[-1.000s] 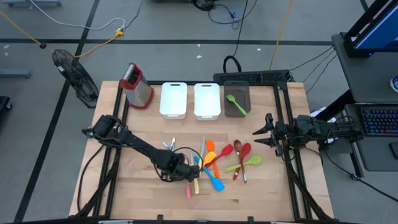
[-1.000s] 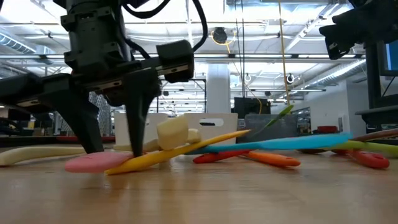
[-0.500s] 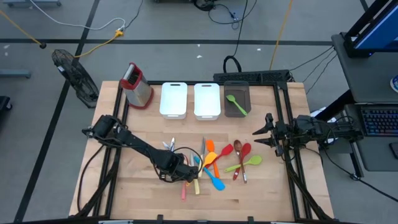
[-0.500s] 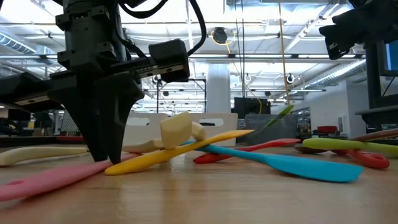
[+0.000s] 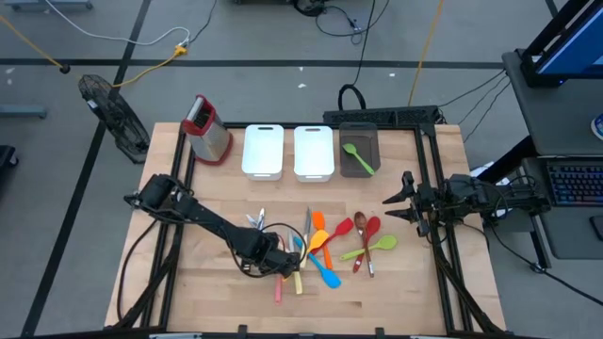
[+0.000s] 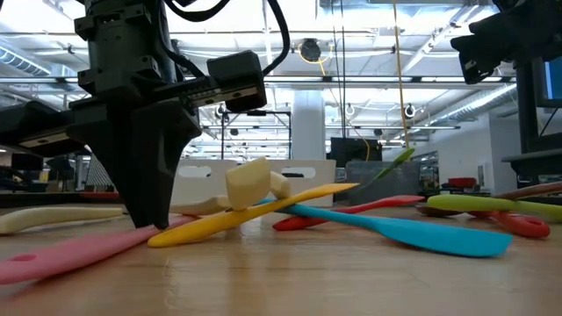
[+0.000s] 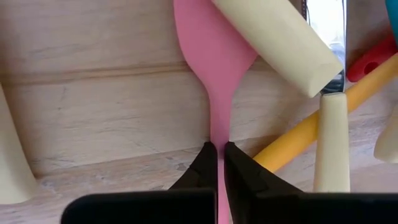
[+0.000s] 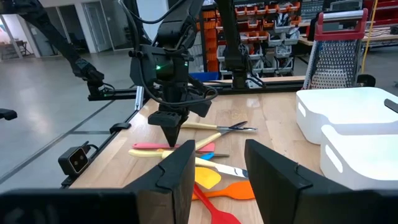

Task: Pick & Place Kitchen Items
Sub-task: Put the pink spatula into the black bin

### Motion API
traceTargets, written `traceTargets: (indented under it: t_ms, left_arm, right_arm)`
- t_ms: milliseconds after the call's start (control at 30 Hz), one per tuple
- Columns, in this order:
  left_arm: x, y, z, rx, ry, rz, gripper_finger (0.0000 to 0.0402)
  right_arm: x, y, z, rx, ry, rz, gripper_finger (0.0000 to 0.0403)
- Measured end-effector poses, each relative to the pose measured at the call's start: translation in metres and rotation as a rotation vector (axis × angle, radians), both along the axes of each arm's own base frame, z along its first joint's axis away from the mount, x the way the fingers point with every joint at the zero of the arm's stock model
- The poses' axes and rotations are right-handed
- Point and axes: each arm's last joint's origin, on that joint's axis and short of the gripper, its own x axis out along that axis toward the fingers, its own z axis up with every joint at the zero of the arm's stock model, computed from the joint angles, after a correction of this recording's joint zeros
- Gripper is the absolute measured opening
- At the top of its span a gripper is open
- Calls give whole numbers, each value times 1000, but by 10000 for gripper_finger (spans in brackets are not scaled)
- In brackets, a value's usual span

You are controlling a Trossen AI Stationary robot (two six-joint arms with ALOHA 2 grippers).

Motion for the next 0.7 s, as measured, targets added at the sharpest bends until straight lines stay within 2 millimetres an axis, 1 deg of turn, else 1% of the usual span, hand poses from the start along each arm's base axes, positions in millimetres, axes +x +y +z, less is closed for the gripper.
traceTargets:
  t_ms: [167, 233, 367, 533, 700]
  left_arm:
    - [0, 0, 0, -1, -4, -25, 2]
    - [1, -1, 0, -2, -15, -43, 8]
    - [5, -1, 1, -11, -56, -52, 40]
    - [5, -2, 1, -16, -62, -55, 87]
    - [6, -2, 1, -23, -70, -49, 125]
  right_arm:
    - [0, 0, 0, 0, 0, 0, 132]
    - [0, 0, 0, 0, 0, 0, 132]
    - [0, 0, 0, 0, 0, 0, 132]
    - [0, 0, 0, 0, 0, 0, 132]
    - [0, 0, 0, 0, 0, 0, 132]
